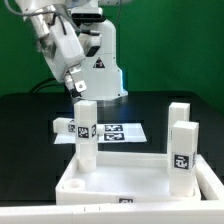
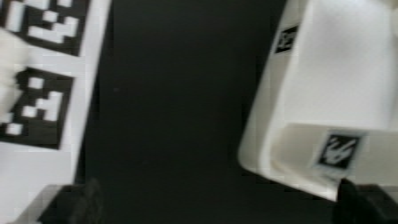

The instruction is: Assemble desk

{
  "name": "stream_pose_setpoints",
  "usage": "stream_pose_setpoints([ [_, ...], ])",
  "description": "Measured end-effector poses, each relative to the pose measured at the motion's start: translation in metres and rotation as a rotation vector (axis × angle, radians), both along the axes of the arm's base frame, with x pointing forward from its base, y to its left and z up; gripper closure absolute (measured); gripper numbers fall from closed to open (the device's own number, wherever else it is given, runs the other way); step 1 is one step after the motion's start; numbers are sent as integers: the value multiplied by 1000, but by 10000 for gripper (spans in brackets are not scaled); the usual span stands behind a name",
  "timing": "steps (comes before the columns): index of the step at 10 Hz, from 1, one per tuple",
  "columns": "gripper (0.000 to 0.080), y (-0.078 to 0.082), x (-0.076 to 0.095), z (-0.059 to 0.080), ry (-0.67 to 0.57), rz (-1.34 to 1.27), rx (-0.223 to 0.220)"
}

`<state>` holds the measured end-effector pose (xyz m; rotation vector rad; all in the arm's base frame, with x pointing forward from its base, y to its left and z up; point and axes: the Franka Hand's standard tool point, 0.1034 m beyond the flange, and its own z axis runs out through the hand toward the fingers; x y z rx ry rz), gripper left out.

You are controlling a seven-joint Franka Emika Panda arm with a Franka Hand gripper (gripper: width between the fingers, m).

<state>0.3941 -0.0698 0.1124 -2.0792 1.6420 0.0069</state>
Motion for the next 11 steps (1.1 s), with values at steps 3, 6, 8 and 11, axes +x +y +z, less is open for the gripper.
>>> stream_pose_setpoints([
  [3, 150, 2, -4, -7, 29, -16, 33],
  [6, 150, 1, -8, -12, 46, -15, 35],
  [8, 150, -6, -11, -12, 89, 9, 177],
  [11, 150, -12, -18, -27, 163, -18, 328],
])
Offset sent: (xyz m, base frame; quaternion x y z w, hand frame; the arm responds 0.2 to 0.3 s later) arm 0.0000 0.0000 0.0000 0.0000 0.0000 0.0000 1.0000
